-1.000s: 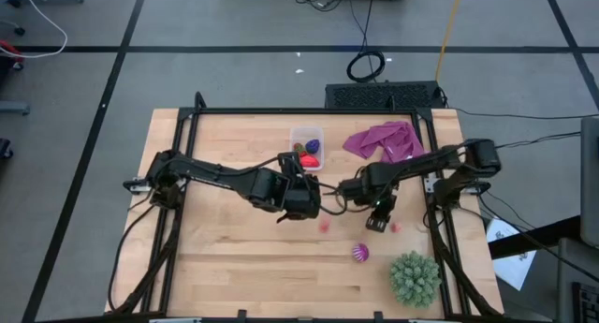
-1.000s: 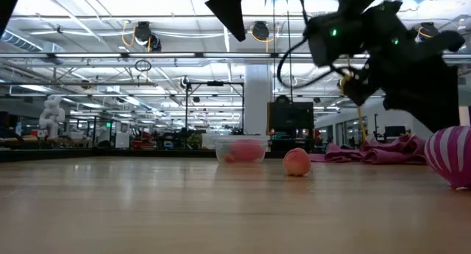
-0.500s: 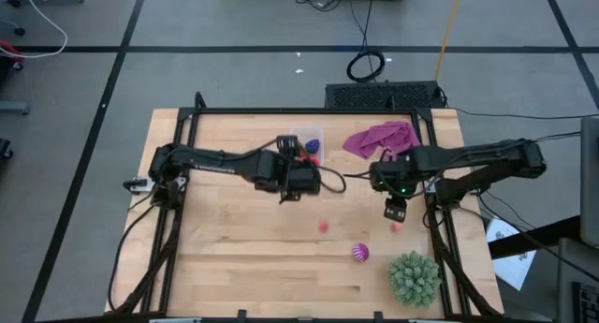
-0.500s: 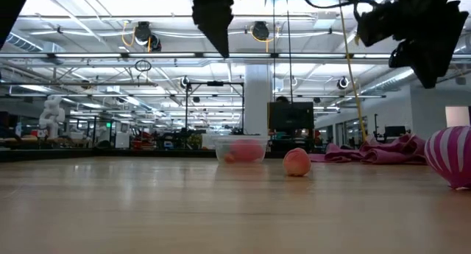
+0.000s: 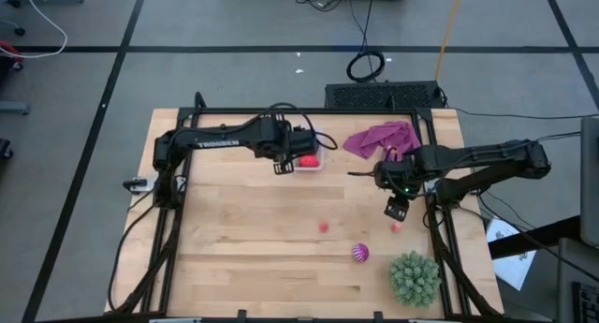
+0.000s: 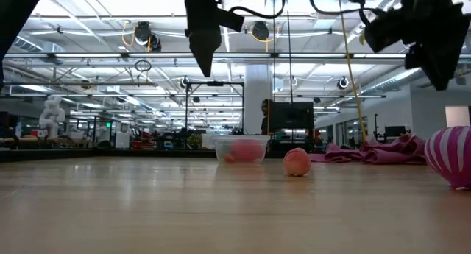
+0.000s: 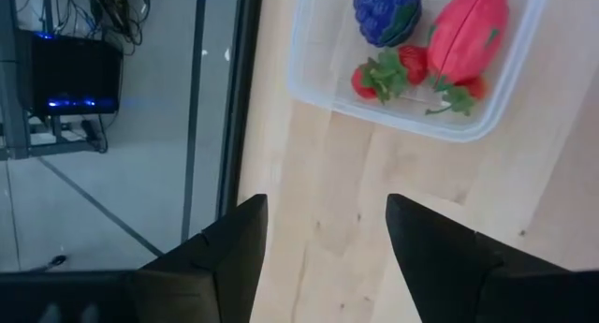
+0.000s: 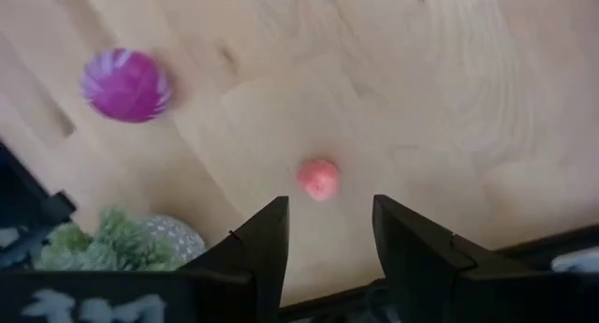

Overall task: Pick and placing Produce into tupperware
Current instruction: Put the bottom pink peach into the transparent bin

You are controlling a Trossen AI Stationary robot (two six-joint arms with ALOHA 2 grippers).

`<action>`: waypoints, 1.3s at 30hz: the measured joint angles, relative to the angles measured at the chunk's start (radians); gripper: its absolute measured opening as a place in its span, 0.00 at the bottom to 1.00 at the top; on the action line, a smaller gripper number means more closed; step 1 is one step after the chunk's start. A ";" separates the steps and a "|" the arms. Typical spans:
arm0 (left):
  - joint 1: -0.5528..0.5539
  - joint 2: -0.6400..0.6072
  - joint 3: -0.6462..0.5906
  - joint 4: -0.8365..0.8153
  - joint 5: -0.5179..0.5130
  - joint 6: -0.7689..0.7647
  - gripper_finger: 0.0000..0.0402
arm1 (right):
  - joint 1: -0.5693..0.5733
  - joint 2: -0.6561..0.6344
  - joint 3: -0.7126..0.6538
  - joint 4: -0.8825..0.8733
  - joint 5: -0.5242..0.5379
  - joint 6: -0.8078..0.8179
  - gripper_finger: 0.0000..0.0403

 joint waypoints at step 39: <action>0.095 -0.001 0.000 0.180 0.044 0.206 0.56 | 0.002 0.000 -0.215 0.236 -0.180 0.203 0.39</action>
